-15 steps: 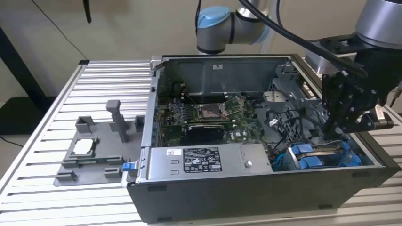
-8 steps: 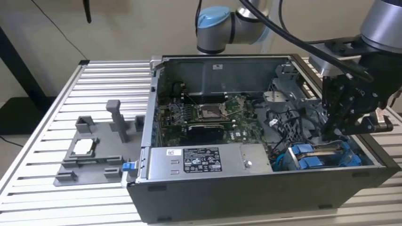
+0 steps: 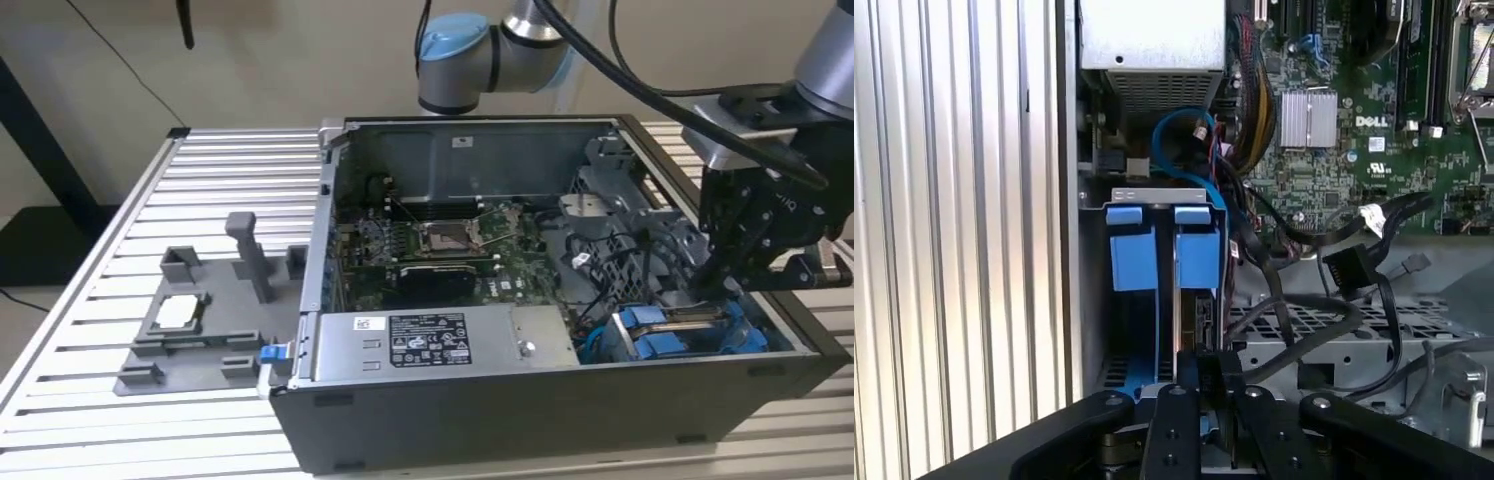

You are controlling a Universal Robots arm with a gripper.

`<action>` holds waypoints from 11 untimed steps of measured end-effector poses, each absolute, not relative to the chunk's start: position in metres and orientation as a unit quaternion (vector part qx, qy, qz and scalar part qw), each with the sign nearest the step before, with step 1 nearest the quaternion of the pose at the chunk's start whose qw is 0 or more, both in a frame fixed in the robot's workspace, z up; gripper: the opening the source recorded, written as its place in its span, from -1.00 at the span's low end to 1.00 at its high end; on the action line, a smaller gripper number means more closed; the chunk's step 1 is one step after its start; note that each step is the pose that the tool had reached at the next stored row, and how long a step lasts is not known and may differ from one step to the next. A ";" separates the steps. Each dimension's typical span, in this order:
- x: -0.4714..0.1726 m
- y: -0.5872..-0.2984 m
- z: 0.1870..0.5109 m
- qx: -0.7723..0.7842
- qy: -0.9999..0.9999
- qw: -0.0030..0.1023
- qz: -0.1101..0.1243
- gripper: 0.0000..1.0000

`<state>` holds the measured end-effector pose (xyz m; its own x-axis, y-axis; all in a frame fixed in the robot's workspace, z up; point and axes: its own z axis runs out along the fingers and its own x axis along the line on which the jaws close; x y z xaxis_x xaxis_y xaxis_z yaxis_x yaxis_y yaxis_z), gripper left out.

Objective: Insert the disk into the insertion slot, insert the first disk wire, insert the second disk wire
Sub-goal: 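Insert the first disk wire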

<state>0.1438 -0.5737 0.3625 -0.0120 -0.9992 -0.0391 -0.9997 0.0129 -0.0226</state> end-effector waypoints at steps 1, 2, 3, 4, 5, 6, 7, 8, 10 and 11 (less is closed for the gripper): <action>0.145 -0.574 0.362 -0.702 0.711 0.022 0.008 -0.62; 0.147 -0.574 0.361 -0.702 0.711 0.023 0.011 -0.62; 0.148 -0.574 0.361 -0.702 0.711 0.024 0.012 -0.62; 0.149 -0.574 0.360 -0.702 0.711 0.025 0.014 -0.62; 0.149 -0.574 0.359 -0.702 0.711 0.027 0.016 -0.62; 0.149 -0.574 0.359 -0.702 0.711 0.027 0.016 -0.62; 0.149 -0.574 0.359 -0.702 0.711 0.027 0.016 -0.62; 0.149 -0.574 0.359 -0.702 0.711 0.027 0.016 -0.62; 0.149 -0.574 0.359 -0.702 0.711 0.027 0.016 -0.62; 0.150 -0.574 0.358 -0.702 0.712 0.026 0.017 -0.62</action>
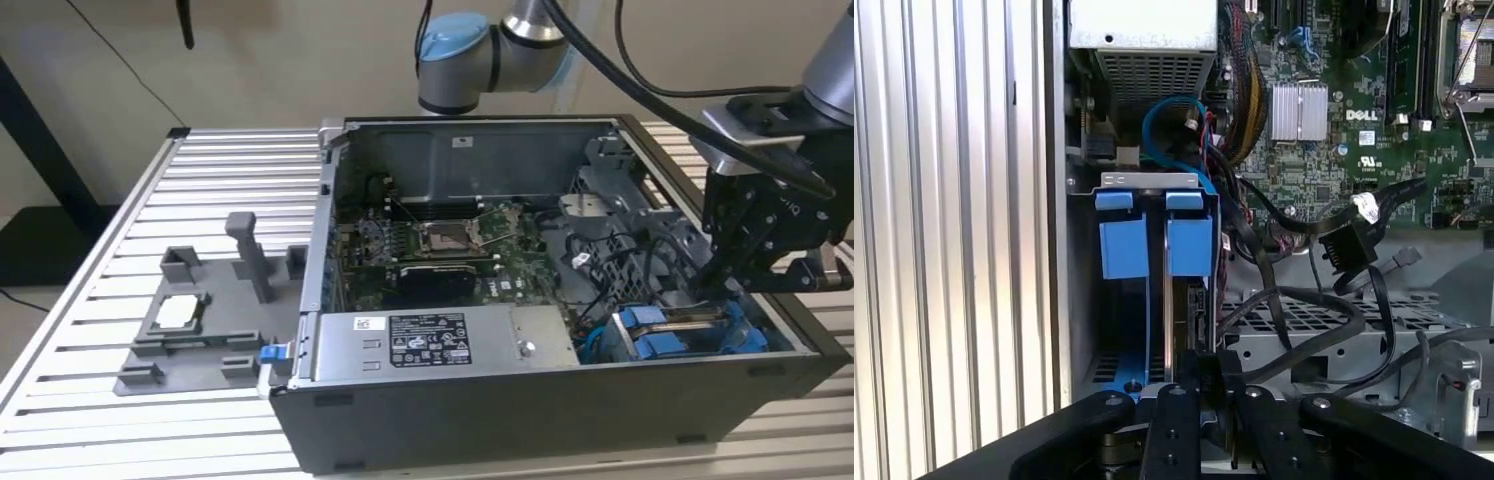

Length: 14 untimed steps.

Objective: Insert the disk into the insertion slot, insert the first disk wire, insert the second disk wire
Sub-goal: 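Insert the first disk wire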

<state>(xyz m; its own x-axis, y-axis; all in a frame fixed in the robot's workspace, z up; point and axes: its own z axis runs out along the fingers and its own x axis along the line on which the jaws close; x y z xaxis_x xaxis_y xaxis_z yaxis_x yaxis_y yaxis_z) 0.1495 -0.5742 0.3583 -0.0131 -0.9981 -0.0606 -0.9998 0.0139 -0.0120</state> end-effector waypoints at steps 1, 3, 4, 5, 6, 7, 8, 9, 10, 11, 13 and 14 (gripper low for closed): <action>0.150 -0.574 0.357 -0.702 0.712 0.025 0.018 -0.62; 0.150 -0.574 0.354 -0.702 0.712 0.025 0.018 -0.62; 0.151 -0.574 0.352 -0.702 0.712 0.025 0.019 -0.62; 0.151 -0.574 0.351 -0.702 0.712 0.026 0.020 -0.62; 0.151 -0.574 0.350 -0.702 0.712 0.027 0.021 -0.62; 0.152 -0.574 0.349 -0.702 0.711 0.029 0.023 -0.62; 0.153 -0.574 0.348 -0.702 0.711 0.030 0.024 -0.62; 0.154 -0.574 0.347 -0.702 0.711 0.032 0.026 -0.62; 0.155 -0.574 0.346 -0.701 0.712 0.033 0.027 -0.62; 0.155 -0.574 0.345 -0.701 0.712 0.033 0.027 -0.62; 0.155 -0.574 0.344 -0.698 0.715 0.032 0.029 -0.62; 0.155 -0.574 0.343 -0.696 0.717 0.032 0.029 -0.62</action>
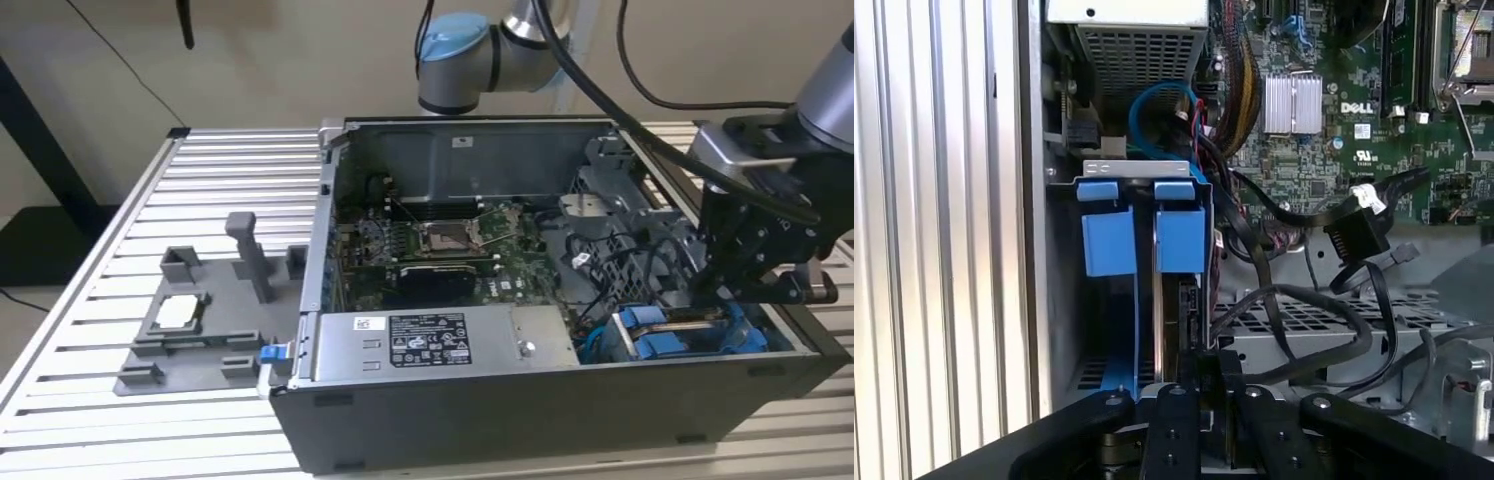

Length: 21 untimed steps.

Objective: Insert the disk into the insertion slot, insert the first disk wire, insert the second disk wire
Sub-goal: 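Insert the first disk wire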

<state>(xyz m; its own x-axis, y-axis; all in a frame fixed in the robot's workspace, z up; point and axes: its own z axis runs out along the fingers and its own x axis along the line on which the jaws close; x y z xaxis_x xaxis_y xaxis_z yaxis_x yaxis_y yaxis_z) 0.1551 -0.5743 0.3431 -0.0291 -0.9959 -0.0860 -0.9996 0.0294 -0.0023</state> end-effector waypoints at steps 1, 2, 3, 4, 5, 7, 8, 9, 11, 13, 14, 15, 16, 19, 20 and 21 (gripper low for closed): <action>0.155 -0.574 0.343 -0.694 0.718 0.032 0.029 -0.62; 0.155 -0.574 0.342 -0.693 0.719 0.032 0.030 -0.62; 0.156 -0.574 0.342 -0.692 0.720 0.032 0.030 -0.62; 0.156 -0.574 0.342 -0.692 0.720 0.032 0.030 -0.62; 0.156 -0.574 0.342 -0.692 0.720 0.032 0.030 -0.62; 0.156 -0.576 0.341 -0.690 0.723 0.032 0.030 -0.62; 0.156 -0.576 0.341 -0.689 0.724 0.032 0.030 -0.62; 0.156 -0.577 0.341 -0.688 0.725 0.032 0.030 -0.62; 0.156 -0.577 0.341 -0.685 0.727 0.032 0.030 -0.62; 0.157 -0.577 0.341 -0.683 0.729 0.032 0.030 -0.62; 0.157 -0.577 0.340 -0.682 0.730 0.032 0.030 -0.62; 0.158 -0.577 0.340 -0.681 0.731 0.033 0.030 -0.62; 0.158 -0.577 0.340 -0.680 0.732 0.033 0.030 -0.62; 0.158 -0.577 0.339 -0.676 0.735 0.033 0.030 -0.62; 0.158 -0.577 0.339 -0.676 0.736 0.033 0.030 -0.62; 0.158 -0.577 0.339 -0.675 0.736 0.033 0.030 -0.62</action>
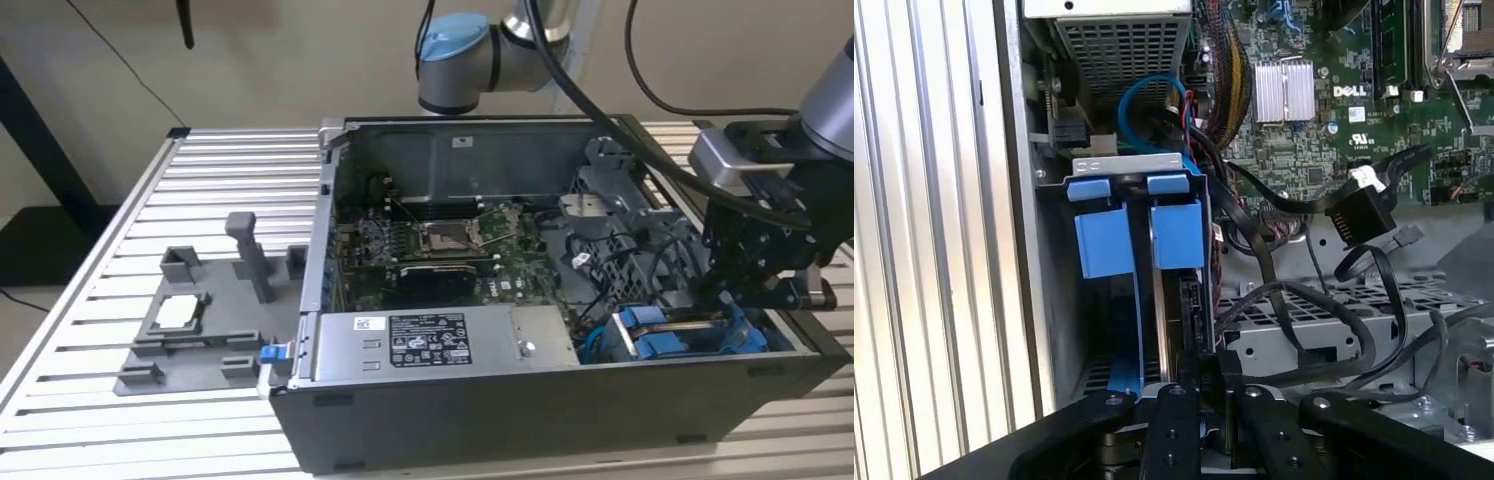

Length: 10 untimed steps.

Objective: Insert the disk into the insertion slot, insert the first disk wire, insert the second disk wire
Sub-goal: 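Insert the first disk wire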

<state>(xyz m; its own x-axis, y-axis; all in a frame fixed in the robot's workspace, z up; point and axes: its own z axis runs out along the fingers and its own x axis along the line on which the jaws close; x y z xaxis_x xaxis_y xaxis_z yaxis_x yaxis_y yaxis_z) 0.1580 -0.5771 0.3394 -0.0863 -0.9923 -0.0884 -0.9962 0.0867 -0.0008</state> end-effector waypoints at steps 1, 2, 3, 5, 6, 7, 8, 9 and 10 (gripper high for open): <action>0.158 -0.577 0.339 -0.675 0.737 0.033 0.030 -0.62; 0.158 -0.577 0.339 -0.675 0.737 0.033 0.030 -0.62; 0.158 -0.577 0.339 -0.675 0.737 0.033 0.030 -0.62; 0.158 -0.577 0.339 -0.675 0.737 0.033 0.030 -0.62; 0.158 -0.577 0.339 -0.675 0.737 0.033 0.030 -0.62; 0.157 -0.577 0.339 -0.675 0.737 0.033 0.030 -0.62; 0.157 -0.577 0.339 -0.675 0.737 0.033 0.030 -0.62; 0.157 -0.577 0.339 -0.675 0.737 0.033 0.030 -0.62; 0.157 -0.577 0.339 -0.675 0.736 0.033 0.030 -0.62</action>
<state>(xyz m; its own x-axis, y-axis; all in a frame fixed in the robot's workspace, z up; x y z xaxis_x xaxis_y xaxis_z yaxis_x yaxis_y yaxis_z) 0.1566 -0.5768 0.3391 -0.0861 -0.9923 -0.0889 -0.9962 0.0866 -0.0008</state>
